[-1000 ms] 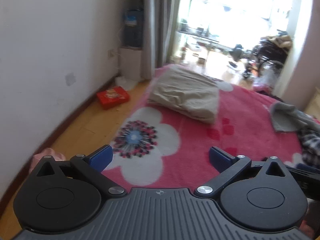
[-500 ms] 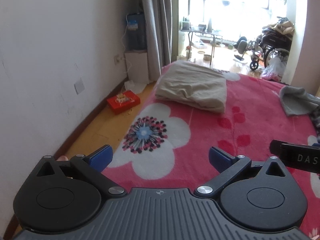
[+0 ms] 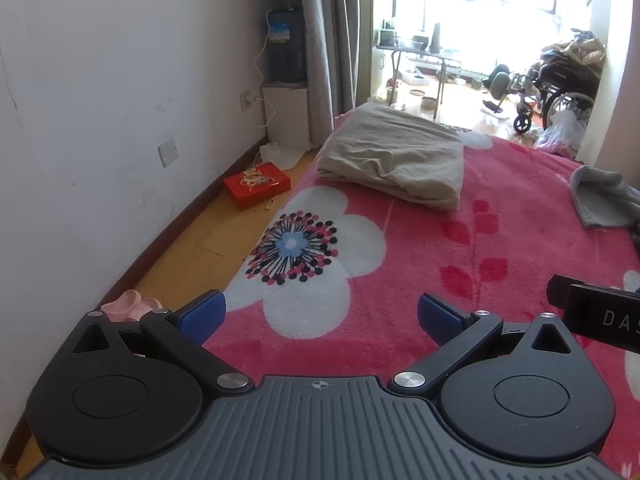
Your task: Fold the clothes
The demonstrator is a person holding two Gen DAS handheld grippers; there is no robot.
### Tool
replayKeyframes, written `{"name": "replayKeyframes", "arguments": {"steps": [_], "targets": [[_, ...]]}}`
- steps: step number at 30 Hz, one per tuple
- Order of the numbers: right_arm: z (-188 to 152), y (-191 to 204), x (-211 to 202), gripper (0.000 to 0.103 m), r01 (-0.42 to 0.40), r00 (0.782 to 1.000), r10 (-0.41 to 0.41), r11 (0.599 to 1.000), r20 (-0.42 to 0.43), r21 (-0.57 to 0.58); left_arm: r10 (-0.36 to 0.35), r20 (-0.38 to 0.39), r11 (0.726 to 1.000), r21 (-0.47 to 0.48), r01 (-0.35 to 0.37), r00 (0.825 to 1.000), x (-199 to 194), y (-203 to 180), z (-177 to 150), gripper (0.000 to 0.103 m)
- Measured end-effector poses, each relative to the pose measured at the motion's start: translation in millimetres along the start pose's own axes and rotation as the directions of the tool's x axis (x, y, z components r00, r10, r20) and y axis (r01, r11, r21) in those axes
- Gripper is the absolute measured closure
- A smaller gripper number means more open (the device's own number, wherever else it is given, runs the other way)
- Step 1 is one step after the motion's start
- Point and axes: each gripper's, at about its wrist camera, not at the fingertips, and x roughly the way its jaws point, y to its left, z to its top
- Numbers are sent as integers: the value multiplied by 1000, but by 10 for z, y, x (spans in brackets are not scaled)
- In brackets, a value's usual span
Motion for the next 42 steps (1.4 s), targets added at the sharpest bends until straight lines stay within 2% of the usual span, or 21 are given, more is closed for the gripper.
{"name": "replayKeyframes", "arguments": {"steps": [25, 42], "targets": [[-10, -51, 18, 0, 18, 1000, -18, 999, -6, 36, 20, 10, 1000, 20, -20, 1000, -3, -92, -11, 0], [-11, -17, 18, 0, 0, 1000, 1, 999, -21, 34, 37, 28, 999, 14, -37, 999, -40, -56, -8, 0]]}}
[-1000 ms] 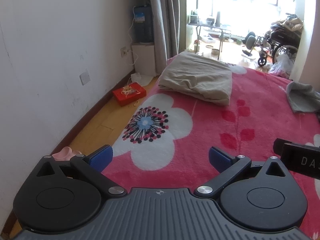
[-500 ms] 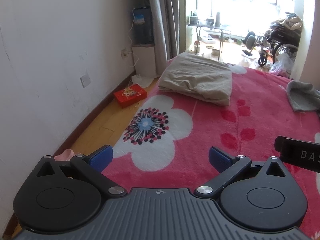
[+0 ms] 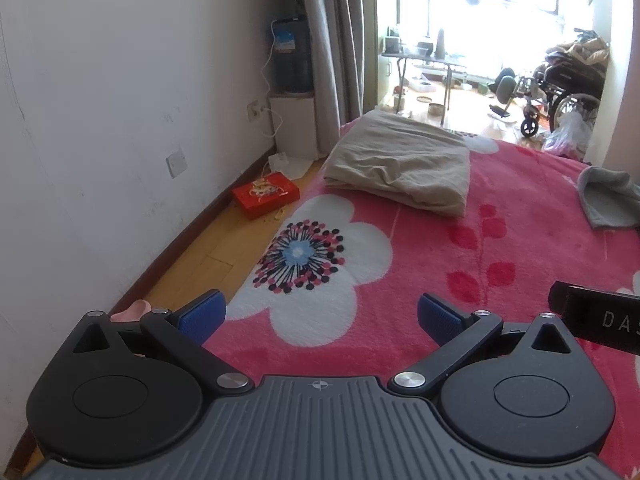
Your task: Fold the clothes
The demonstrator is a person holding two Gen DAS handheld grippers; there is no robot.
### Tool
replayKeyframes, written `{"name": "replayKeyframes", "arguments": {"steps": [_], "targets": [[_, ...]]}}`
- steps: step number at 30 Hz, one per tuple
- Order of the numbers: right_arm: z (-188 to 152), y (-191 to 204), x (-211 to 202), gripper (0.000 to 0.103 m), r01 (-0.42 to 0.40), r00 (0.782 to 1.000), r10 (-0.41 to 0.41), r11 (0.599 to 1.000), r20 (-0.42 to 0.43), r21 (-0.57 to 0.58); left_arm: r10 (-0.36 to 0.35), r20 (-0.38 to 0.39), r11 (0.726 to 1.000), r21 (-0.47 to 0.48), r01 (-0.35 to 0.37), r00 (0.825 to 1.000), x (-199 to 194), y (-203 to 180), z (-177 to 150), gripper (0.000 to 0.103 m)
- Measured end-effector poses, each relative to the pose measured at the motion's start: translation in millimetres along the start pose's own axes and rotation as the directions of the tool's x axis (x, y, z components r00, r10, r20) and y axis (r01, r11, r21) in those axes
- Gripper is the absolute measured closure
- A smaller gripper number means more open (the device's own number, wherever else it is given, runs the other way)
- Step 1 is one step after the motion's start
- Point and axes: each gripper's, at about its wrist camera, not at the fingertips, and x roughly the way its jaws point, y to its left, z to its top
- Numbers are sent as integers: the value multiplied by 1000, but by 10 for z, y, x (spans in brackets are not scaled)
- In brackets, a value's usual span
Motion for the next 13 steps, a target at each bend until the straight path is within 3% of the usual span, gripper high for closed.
{"name": "replayKeyframes", "arguments": {"steps": [13], "targets": [[-7, 18, 7, 0, 6, 1000, -6, 1000, -1, -11, 7, 8, 1000, 13, -8, 1000, 0, 3, 5, 0]]}}
